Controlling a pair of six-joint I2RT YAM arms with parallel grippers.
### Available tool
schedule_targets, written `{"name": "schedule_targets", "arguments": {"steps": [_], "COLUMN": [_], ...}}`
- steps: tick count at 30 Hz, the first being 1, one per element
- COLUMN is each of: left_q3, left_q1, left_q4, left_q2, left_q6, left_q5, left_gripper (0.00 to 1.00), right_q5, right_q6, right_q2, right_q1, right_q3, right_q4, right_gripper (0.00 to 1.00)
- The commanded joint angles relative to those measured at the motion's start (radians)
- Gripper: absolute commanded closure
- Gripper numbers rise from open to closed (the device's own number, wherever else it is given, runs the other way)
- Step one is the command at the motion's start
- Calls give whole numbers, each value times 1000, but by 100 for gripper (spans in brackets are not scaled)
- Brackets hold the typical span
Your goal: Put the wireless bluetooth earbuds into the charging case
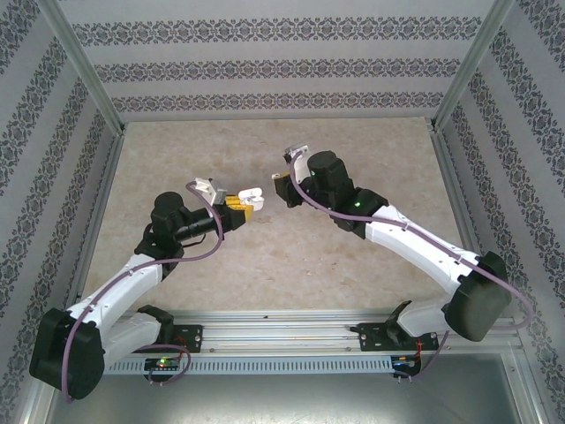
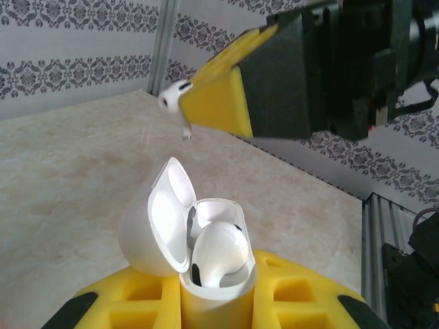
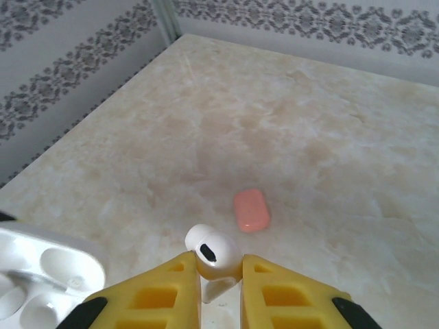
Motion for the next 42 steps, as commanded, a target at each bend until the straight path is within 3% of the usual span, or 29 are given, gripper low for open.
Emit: {"name": "schedule_targets", "arguments": {"steps": [1, 42], "left_q3": [33, 79], "left_q1": [7, 7], "left_q4": [35, 107], "left_q2": [6, 49], "left_q6": [-34, -143], "left_q5": [39, 90], "left_gripper": [100, 100], "right_q5": [-56, -172], "right_q6": [-58, -216], "right_q2": [-39, -36], "right_q1": [32, 56], "right_q3": [-14, -34], "right_q4": [62, 10], "right_gripper": [83, 85]}}
